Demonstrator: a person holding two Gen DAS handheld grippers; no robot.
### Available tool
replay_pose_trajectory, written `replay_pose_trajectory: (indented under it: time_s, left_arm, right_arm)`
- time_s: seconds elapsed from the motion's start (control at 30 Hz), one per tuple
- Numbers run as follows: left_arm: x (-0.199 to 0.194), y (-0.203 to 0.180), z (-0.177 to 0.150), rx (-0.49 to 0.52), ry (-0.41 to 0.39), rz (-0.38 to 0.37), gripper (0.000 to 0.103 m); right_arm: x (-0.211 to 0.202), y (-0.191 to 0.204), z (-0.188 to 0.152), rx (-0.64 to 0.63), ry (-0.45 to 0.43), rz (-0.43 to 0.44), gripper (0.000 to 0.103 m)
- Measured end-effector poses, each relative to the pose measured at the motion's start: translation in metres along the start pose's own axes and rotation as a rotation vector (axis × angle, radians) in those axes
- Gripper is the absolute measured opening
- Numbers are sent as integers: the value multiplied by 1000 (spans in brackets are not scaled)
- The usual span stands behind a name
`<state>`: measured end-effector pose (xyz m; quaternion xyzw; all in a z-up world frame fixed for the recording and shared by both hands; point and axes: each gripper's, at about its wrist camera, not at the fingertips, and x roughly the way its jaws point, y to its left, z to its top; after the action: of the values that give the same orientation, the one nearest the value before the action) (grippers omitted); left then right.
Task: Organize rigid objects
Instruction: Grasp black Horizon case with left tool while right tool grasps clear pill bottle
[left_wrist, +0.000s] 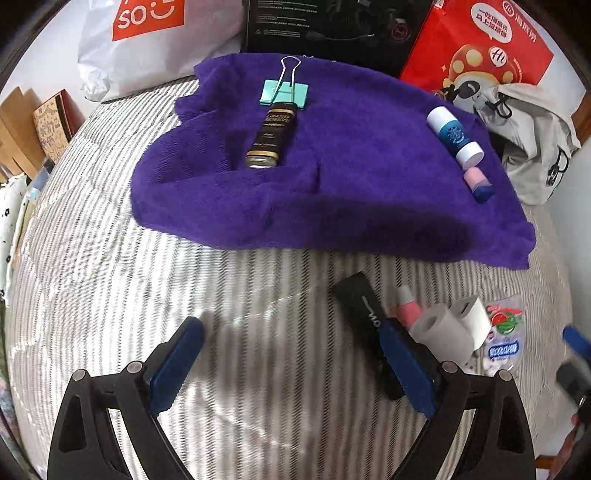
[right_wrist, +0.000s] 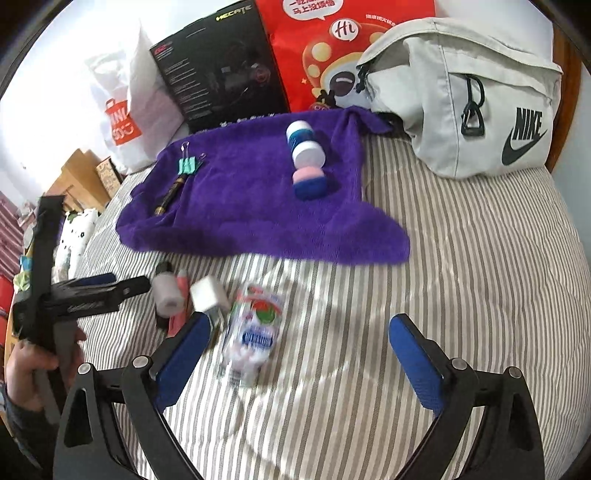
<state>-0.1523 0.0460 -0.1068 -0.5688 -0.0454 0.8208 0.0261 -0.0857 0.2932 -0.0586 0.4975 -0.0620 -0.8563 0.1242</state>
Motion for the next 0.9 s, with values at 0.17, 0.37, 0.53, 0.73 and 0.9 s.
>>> replay_pose_trajectory:
  time_s: [0.17, 0.37, 0.53, 0.73, 0.9]
  left_arm:
    - [3, -20, -3, 29, -2, 29, 96]
    - [1, -29, -18, 107, -22, 119, 97]
    - [-2, -27, -22, 116, -55, 129, 96]
    - [-9, -36, -30, 182, -116, 43, 54]
    - [-17, -37, -45, 252, -141, 4, 25]
  right_arm:
    - [-7, -3, -18, 1, 21, 5, 97]
    - [-11, -7, -28, 12, 24, 12, 97]
    - [-14, -8, -32, 9, 17, 15, 97]
    - [-3, -2, -33, 4, 10, -11, 97]
    - [10, 10, -32, 26, -2, 6, 97]
